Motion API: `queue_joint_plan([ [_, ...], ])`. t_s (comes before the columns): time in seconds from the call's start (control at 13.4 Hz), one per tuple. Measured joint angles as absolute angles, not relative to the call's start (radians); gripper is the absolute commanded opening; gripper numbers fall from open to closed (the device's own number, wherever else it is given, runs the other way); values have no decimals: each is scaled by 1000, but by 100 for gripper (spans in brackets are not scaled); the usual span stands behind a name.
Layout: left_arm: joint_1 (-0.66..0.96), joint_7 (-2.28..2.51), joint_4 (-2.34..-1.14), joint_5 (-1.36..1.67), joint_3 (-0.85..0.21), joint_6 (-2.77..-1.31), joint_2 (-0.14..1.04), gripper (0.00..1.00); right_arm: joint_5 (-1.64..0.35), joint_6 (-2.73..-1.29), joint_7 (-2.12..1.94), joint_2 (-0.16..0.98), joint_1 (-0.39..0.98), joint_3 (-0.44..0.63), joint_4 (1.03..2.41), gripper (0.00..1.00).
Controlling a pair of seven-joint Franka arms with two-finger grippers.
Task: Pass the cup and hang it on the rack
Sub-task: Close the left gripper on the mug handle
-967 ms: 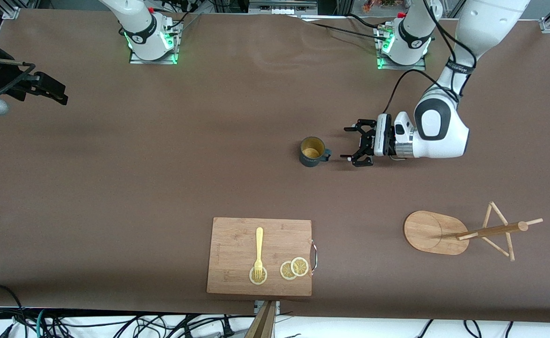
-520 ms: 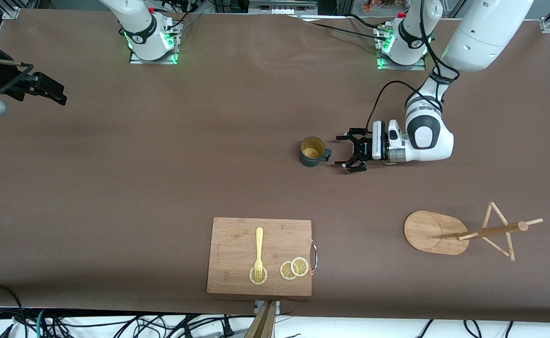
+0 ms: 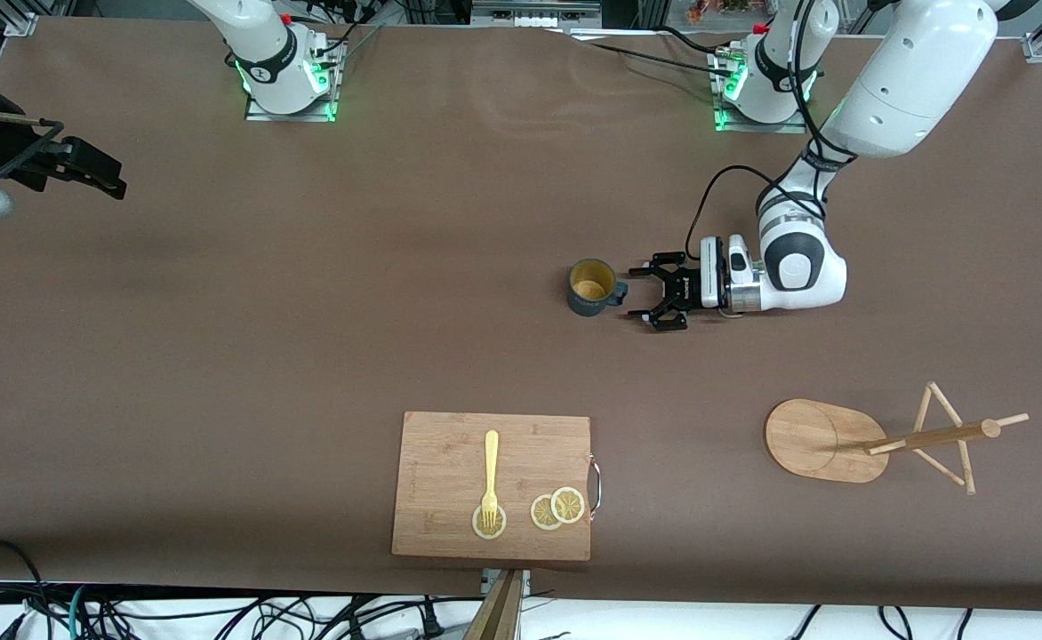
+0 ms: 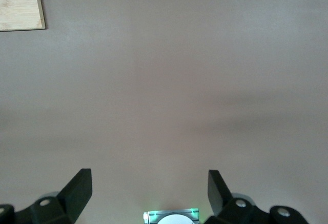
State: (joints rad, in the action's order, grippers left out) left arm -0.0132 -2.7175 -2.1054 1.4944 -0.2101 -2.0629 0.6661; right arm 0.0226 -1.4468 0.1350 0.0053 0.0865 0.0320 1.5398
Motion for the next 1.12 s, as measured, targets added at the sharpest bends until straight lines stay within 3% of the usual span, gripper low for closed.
queue_joint_plan([
  [0.07,-13,-2718,-2095,1500,-210,-2054,681,42,23,-1447,135,5,86,32,1540,100],
  [0.15,-13,-2718,-2088,1516,-211,-2043,694,37,23,-1447,135,5,86,32,1540,100],
  [0.3,-13,-2719,-2081,1540,-212,-2024,711,6,23,-1447,135,5,86,32,1540,100],
  [0.37,-13,-2719,-2080,1551,-212,-2015,716,0,23,-1447,135,5,86,32,1540,100],
  [1.12,-21,-2556,-2075,1632,-211,-1919,757,0,23,-1447,135,5,86,32,1540,100],
])
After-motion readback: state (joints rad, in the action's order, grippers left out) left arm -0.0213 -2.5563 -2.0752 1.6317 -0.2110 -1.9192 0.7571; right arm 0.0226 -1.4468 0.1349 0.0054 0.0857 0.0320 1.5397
